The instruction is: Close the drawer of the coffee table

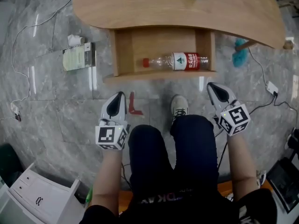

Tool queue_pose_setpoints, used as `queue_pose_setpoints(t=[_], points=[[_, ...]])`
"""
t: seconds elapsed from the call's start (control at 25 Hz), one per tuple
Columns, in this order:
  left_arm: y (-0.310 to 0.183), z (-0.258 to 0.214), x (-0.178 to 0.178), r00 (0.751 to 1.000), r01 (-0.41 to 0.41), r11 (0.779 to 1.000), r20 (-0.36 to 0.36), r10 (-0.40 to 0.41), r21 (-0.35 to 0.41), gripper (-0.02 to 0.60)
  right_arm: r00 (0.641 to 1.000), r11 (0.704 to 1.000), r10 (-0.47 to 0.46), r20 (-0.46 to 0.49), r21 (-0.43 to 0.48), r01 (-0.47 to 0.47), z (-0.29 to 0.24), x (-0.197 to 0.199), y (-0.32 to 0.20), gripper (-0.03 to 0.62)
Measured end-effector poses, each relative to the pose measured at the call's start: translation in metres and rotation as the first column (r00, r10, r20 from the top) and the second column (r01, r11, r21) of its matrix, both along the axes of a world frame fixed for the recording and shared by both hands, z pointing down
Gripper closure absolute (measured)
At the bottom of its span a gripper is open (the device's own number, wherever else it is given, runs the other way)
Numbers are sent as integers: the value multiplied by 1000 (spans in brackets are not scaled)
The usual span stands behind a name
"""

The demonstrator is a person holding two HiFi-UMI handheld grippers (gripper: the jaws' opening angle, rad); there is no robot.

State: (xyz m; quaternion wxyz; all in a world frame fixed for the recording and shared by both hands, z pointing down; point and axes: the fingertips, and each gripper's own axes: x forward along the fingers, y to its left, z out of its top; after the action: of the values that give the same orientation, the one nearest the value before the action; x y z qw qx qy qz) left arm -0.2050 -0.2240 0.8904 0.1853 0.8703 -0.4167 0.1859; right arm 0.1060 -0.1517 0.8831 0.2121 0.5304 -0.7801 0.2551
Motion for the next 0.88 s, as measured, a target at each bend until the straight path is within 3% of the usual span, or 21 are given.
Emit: queue_pose_setpoints(t=[0.16, 0.32, 0.36, 0.4, 0.52, 0.64, 0.76, 0.88], points=[[-18, 26, -15, 999, 43, 998, -6, -43, 43, 578, 997, 997, 82, -2, 7, -82, 31, 22, -2, 592], [-34, 38, -26, 998, 55, 992, 20, -57, 110, 577, 993, 993, 109, -42, 50, -107, 43, 33, -3, 584], [-38, 39, -29, 998, 62, 991, 20, -65, 119, 577, 993, 992, 113, -40, 61, -111, 44, 33, -3, 493], [-40, 40, -31, 997, 68, 990, 17, -71, 127, 577, 992, 991, 118, -39, 73, -115, 44, 34, -3, 470], [-44, 36, -37, 997, 75, 983, 18, -80, 166, 577, 990, 984, 134, -50, 122, -127, 43, 35, -9, 470], [-46, 33, -40, 996, 64, 980, 41, -73, 191, 426, 988, 978, 155, -26, 144, -150, 41, 36, -14, 432], [-48, 27, -41, 998, 45, 978, 43, -54, 205, 419, 986, 974, 162, -23, 166, -156, 34, 39, -18, 404], [-53, 27, -39, 999, 18, 981, 30, -24, 192, 352, 990, 975, 136, -32, 180, -128, 30, 34, -23, 373]])
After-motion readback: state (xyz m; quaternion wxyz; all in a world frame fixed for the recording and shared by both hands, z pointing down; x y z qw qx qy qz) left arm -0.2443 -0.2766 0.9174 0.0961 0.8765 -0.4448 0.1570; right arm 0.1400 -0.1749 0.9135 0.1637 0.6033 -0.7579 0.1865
